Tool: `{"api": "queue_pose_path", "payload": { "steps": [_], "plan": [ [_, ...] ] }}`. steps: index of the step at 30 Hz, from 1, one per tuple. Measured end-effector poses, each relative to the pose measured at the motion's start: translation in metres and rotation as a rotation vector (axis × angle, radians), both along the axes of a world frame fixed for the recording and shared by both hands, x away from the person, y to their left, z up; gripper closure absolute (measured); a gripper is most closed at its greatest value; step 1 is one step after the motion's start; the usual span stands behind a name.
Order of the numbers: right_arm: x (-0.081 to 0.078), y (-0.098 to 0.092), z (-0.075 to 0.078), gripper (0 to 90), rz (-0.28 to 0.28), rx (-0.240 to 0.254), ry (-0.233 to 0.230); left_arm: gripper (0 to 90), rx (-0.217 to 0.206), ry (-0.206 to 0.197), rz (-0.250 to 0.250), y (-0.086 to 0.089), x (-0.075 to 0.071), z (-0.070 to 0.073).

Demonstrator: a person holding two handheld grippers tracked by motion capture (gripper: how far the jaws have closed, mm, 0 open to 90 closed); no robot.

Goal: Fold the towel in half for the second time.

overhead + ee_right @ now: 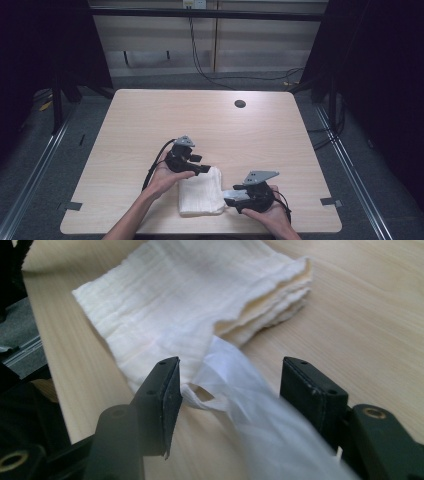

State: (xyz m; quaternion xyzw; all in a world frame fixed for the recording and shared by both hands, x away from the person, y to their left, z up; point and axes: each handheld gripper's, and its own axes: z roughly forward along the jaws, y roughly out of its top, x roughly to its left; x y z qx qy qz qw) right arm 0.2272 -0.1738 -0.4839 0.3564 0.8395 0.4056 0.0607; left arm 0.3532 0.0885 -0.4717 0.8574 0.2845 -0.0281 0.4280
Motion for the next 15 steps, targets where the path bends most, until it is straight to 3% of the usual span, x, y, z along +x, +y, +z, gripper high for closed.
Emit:
{"api": "queue_pose_path", "payload": {
  "steps": [4, 8, 15],
  "plan": [
    [0.004, -0.01, 0.001, 39.7, -0.037, 0.004, 0.0, 36.7, 0.012, 0.001, 0.01, 0.006, 0.003, 0.003],
    [0.006, -0.018, 0.006, 38.4, -0.061, 0.01, -0.03, 36.4, -0.006, -0.067, 0.042, 0.017, -0.005, 0.016],
    [0.01, -0.032, 0.021, 37.1, -0.11, 0.04, -0.085, 33.0, 0.023, -0.128, 0.014, 0.037, -0.026, 0.026]
  ]
}}
